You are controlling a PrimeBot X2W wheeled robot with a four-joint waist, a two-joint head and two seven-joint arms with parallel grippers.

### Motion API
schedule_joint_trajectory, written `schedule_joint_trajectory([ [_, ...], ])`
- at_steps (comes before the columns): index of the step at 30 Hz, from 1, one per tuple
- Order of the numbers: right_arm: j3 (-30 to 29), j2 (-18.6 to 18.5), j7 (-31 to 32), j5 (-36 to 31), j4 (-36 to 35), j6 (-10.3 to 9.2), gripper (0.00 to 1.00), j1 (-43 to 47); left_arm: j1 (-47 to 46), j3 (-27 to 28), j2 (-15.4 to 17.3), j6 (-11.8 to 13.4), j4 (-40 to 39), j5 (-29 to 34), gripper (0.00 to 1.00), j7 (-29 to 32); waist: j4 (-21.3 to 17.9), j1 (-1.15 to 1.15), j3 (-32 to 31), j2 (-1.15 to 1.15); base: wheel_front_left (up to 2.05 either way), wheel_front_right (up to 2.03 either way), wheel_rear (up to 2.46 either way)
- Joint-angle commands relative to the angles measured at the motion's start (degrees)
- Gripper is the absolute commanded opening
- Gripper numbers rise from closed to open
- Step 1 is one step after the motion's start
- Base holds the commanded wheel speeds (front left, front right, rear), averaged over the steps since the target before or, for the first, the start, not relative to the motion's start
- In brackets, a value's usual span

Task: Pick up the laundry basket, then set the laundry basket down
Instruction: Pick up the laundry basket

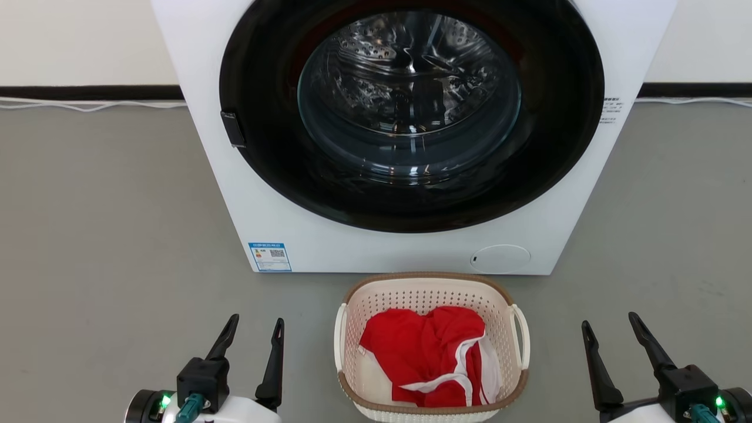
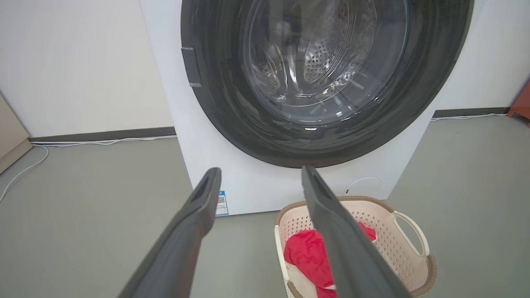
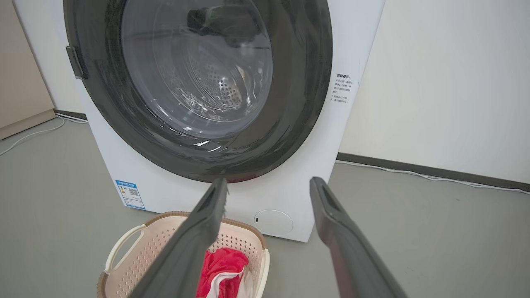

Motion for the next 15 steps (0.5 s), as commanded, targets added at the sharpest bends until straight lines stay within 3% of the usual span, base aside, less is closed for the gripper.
schedule_joint_trajectory([
  [1, 0.94, -0.44, -0.81, 0.4, -1.21, 0.35, 1.0, -1.18, -1.72, 1.87, 0.07, 0.1, -1.33, 0.77, 1.0, -0.54, 0.01, 0.0, 0.62, 0.0, 0.0, 0.0, 0.0],
  [15, -4.47, 1.57, -0.81, 0.98, 3.31, 0.35, 1.0, -10.38, -11.04, -1.67, -0.79, 1.58, 2.2, -2.81, 1.0, -0.54, 0.5, 0.0, 12.02, 0.0, 0.0, 0.0, 0.0],
])
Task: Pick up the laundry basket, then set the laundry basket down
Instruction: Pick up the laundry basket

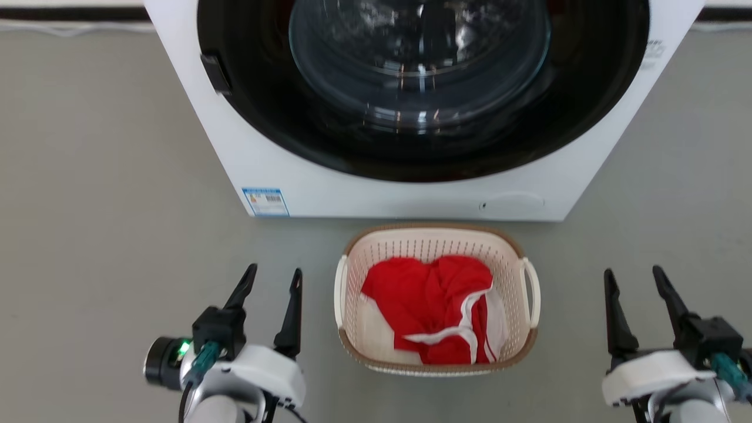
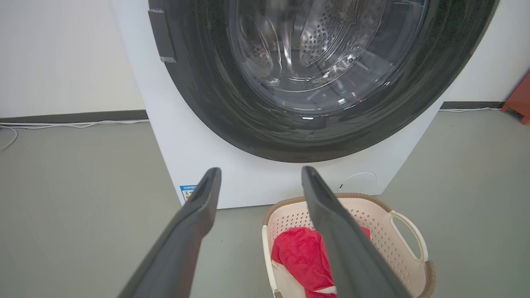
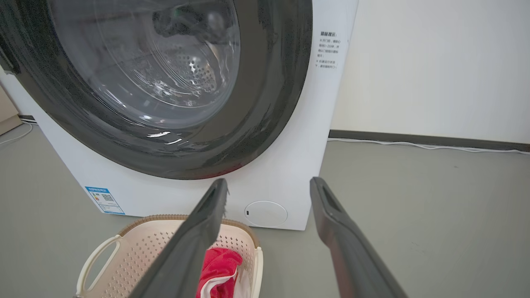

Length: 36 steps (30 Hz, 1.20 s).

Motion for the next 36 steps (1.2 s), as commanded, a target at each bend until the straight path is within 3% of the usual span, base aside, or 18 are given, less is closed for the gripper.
schedule_joint_trajectory([
  [1, 0.97, -0.33, -0.8, -0.45, 0.59, 0.34, 1.0, -3.25, -3.62, 0.52, 0.2, 0.73, -0.24, -1.42, 1.0, -0.35, -0.15, 0.0, 3.69, 0.0, 0.0, 0.0, 0.0],
  [24, 4.61, -2.43, 1.13, 0.48, 28.75, 0.34, 1.0, -29.32, -28.76, -12.85, 0.16, 7.96, 23.95, -13.11, 1.0, -0.35, -3.6, 0.0, 26.96, 0.0, 0.0, 0.0, 0.0],
  [36, 7.76, -2.41, -0.14, 2.34, 38.92, 0.34, 1.0, -37.2, -36.53, -17.72, 0.16, 11.69, 32.66, -17.6, 1.0, -0.35, -3.91, 0.0, 33.69, 0.0, 0.0, 0.0, 0.0],
])
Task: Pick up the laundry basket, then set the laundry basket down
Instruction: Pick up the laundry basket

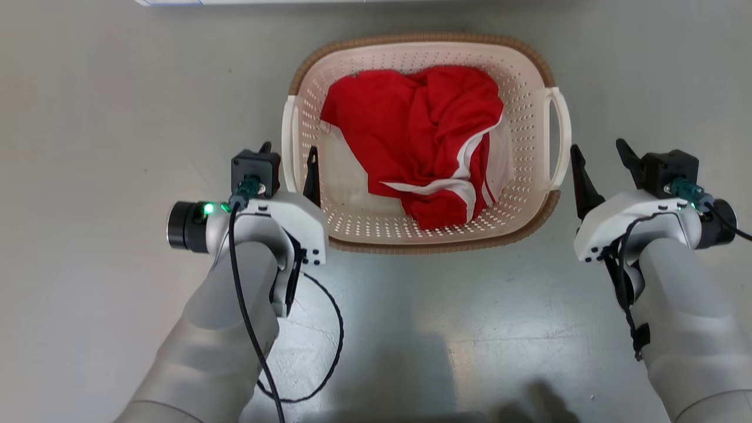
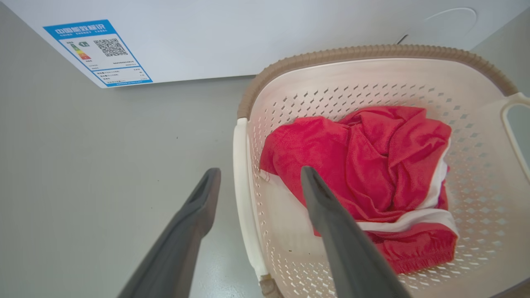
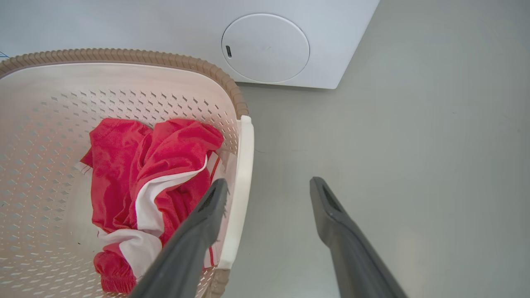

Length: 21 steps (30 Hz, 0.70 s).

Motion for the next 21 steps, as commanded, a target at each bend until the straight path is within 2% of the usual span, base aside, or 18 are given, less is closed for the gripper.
schedule_joint_trajectory([
  [1, 1.35, 0.44, -0.84, 0.64, -0.05, 0.33, 1.0, 0.46, -0.89, 0.81, 0.94, 0.57, -0.36, -0.56, 1.0, -0.35, -0.2, 0.0, 1.1, 0.0, 0.0, 0.0, 0.0],
  [9, 2.53, 0.46, -1.29, 1.3, 2.04, 0.33, 1.0, -2.14, -3.96, -0.44, 0.94, 1.96, 2.33, -2.09, 1.0, -0.35, -0.31, 0.0, 4.24, 0.0, 0.0, 0.0, 0.0],
  [21, 3.76, 1.21, -1.36, 2.27, 2.19, 0.33, 1.0, -4.53, -7.01, -3.38, 0.94, 2.63, 2.79, -3.69, 1.0, -0.35, -0.2, 0.0, 7.94, 0.0, 0.0, 0.0, 0.0],
])
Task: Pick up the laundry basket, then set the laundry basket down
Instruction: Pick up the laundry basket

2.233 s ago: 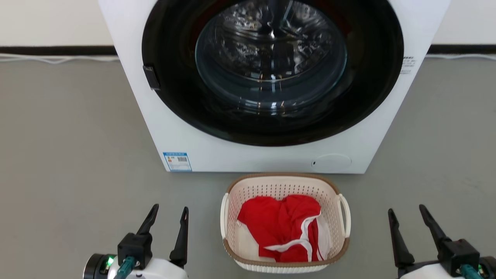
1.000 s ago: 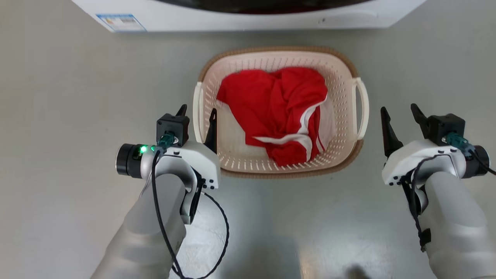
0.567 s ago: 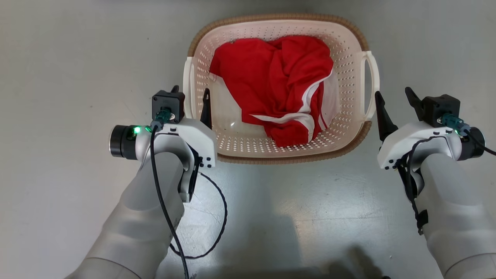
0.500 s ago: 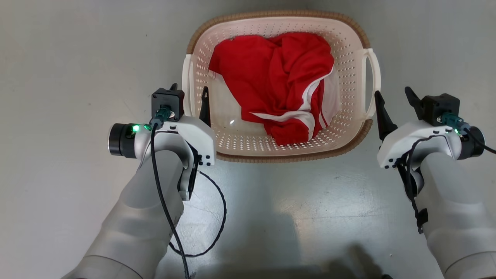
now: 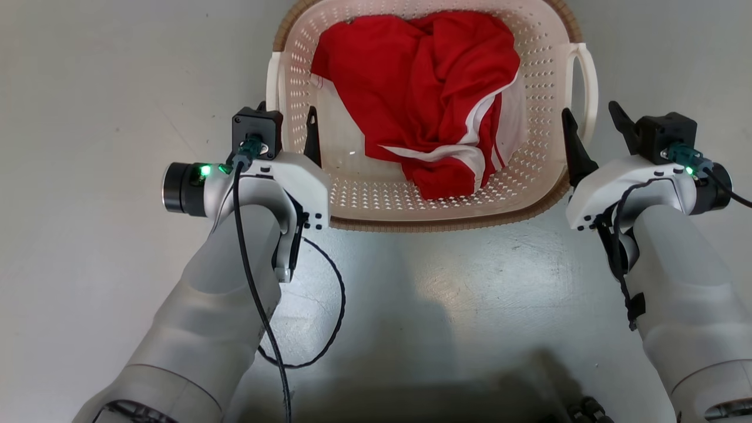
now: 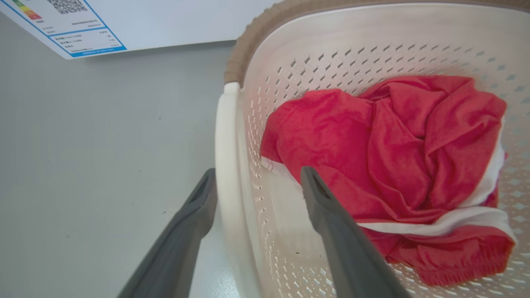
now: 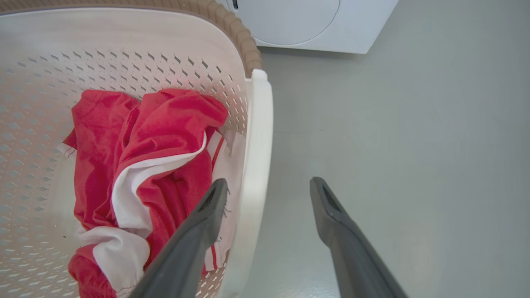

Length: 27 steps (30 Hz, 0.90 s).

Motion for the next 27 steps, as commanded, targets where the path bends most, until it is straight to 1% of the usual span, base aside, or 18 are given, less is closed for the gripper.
schedule_joint_trajectory([
  [1, 1.13, 0.94, -0.8, 0.43, -0.42, 0.33, 1.0, 1.2, -0.24, 0.45, 1.01, 0.56, -0.6, -0.51, 1.0, -0.34, 0.05, 0.0, 0.52, 0.0, 0.0, 0.0, 0.0],
  [12, 1.96, 0.89, -0.8, 1.14, -0.29, 0.33, 1.0, 0.14, -1.94, -2.27, 1.01, 1.68, 0.31, -3.6, 1.0, -0.34, 0.56, 0.0, 2.25, 0.0, 0.0, 0.0, 0.0],
  [14, 2.1, 0.8, -0.8, 1.28, -0.23, 0.33, 1.0, 0.02, -2.13, -2.69, 1.01, 1.77, 0.45, -3.97, 0.85, -0.34, 0.62, 0.0, 2.39, 0.0, 0.0, 0.0, 0.0],
  [16, 2.37, 0.79, -0.8, 1.52, -0.06, 0.33, 1.0, -0.07, -2.31, -3.24, 1.01, 1.71, 0.48, -4.18, 0.78, -0.34, 0.67, 0.0, 2.5, 0.0, 0.0, 0.0, 0.0],
  [17, 2.56, 0.81, -0.81, 1.65, 0.03, 0.33, 0.46, -0.13, -2.4, -3.52, 1.01, 1.67, 0.49, -4.2, 0.47, -0.34, 0.69, 0.0, 2.54, 0.0, 0.0, 0.0, 0.0],
  [18, 3.0, 0.93, -0.81, 1.91, 0.12, 0.33, 0.0, -0.17, -2.52, -3.83, 1.01, 1.61, 0.44, -4.11, 0.0, -0.34, 0.73, 0.0, 2.6, 0.0, 0.0, 0.0, 0.0],
  [20, 4.13, 1.2, -0.81, 2.66, 1.09, 0.33, 0.0, -0.31, -2.62, -4.18, 1.01, 1.58, 0.54, -4.19, 0.0, -0.34, 0.69, 0.0, 2.71, 0.0, 0.0, 0.0, 0.0],
  [23, 4.45, 1.18, -0.81, 3.37, 0.58, 0.33, 0.0, -0.74, -3.07, -4.29, 1.01, 2.11, 0.36, -3.6, 0.0, -0.34, 0.47, 0.0, 3.09, 0.0, 0.0, 0.0, 0.0],
  [27, 5.24, 1.53, -0.81, 4.04, 0.83, 0.33, 0.0, -0.7, -3.03, -4.2, 1.01, 2.08, 0.89, -3.38, 0.0, -0.34, 0.12, 0.0, 2.6, 0.0, 0.0, 0.0, 0.0],
])
